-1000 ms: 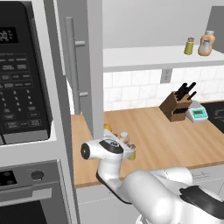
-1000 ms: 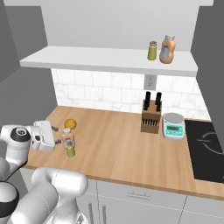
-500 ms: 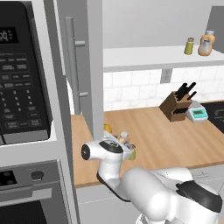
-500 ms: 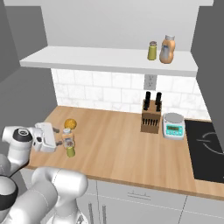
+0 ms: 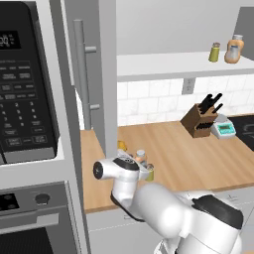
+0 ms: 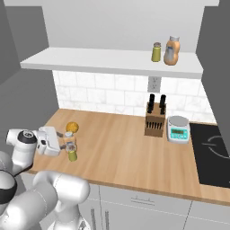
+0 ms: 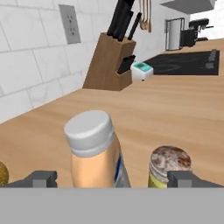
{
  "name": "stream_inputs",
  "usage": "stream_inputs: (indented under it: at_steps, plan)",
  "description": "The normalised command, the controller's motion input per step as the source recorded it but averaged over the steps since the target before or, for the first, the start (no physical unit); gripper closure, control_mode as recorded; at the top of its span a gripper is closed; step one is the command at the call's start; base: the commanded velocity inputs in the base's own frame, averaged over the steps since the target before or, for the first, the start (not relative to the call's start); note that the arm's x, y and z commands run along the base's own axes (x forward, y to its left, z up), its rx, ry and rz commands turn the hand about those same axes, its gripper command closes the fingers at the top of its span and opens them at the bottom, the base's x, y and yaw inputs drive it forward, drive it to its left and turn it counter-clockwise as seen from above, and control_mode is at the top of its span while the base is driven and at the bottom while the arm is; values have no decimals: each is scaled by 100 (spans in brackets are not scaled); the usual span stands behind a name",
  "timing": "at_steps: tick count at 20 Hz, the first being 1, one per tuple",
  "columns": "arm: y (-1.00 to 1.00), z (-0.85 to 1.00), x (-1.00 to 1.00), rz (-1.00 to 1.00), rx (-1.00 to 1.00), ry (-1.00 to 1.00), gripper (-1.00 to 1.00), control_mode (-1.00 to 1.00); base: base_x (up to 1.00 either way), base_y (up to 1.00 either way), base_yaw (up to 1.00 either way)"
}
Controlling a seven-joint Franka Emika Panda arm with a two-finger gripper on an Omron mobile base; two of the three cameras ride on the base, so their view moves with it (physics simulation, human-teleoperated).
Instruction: Put the shaker and condiment bottle from the counter next to their counterparts in the cabinet.
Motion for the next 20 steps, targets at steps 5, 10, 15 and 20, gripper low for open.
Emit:
stream_inputs:
  at_steps: [5, 10, 15, 20]
  plan:
    - [0, -14, 10, 0, 0, 3, -100, -100, 0, 0, 0]
    - [0, -14, 15, 0, 0, 3, -100, -100, 0, 0, 0]
    - [0, -11, 17, 0, 0, 3, -100, -100, 0, 0, 0]
    - [7, -21, 5, 0, 0, 5, 100, -100, 0, 0, 0]
